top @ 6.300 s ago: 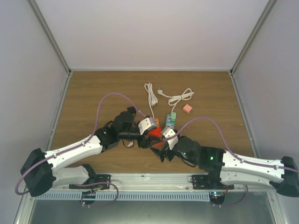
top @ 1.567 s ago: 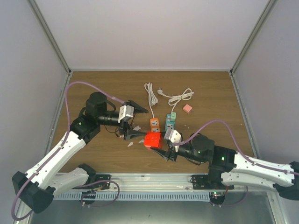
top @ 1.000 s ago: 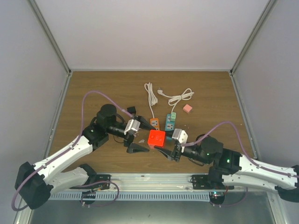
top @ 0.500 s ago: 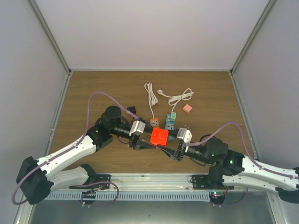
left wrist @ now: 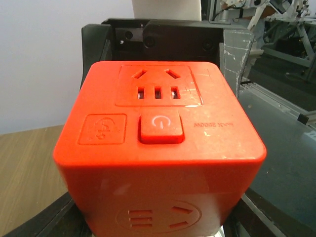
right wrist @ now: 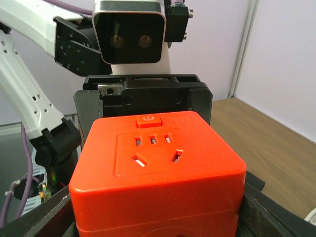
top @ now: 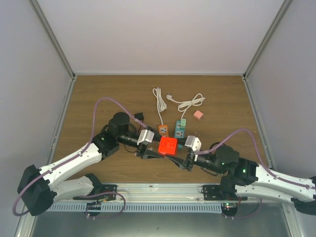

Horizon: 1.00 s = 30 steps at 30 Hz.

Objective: Insert the plug

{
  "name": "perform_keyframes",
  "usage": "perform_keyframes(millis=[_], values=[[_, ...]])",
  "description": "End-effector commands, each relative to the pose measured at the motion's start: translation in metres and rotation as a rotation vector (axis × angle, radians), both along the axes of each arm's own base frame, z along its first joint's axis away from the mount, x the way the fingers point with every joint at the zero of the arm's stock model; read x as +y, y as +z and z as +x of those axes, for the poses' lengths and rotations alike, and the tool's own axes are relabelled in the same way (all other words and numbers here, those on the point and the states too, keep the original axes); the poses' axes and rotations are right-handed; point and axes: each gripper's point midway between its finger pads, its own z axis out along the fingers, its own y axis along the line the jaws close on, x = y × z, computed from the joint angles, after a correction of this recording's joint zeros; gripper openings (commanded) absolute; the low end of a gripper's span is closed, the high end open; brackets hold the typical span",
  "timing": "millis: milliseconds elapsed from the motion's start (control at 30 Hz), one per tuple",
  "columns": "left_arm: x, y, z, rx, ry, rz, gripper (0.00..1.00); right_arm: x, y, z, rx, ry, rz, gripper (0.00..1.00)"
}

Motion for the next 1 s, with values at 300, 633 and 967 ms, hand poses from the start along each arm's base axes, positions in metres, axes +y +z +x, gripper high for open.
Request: perform_keyframes(millis=[300,633,967], values=[[0.014,-0.020,0.029,-0.002,0.159,0.089,0.00,0.033,-0.018,0.007,0.077,0.016,-0.195,0.82],[0.023,-0.019,0.029,-0.013,0.171,0.085,0.00,0.030,-0.011,0.009,0.060,-0.005,-0.196,0.93],[0.025,-0.027,0.022,0.000,0.123,0.107,0.00,0.019,0.011,0.003,0.036,0.016,-0.136,0.90]])
